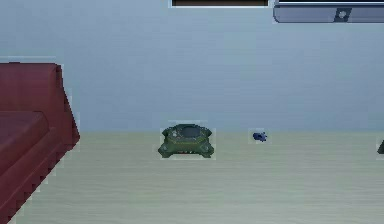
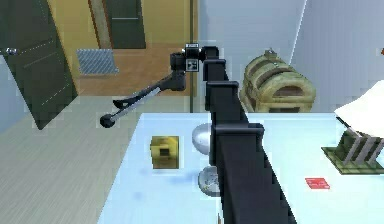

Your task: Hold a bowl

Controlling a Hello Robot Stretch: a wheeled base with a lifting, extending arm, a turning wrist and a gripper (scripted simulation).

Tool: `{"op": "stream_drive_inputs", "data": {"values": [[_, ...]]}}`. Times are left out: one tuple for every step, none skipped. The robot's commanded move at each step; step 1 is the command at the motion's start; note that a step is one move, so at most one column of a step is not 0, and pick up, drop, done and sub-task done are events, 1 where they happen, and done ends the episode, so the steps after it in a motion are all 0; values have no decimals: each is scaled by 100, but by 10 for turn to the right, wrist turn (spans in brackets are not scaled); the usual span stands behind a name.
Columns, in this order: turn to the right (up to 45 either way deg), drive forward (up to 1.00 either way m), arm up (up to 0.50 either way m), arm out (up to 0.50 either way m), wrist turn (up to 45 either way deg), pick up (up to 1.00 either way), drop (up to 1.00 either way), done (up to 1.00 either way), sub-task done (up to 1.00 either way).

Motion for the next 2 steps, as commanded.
{"op": "stream_drive_inputs", "data": {"values": [[0,0,0,0,450,0,0,0,0],[0,0,0,0,450,0,0,0,0]]}}
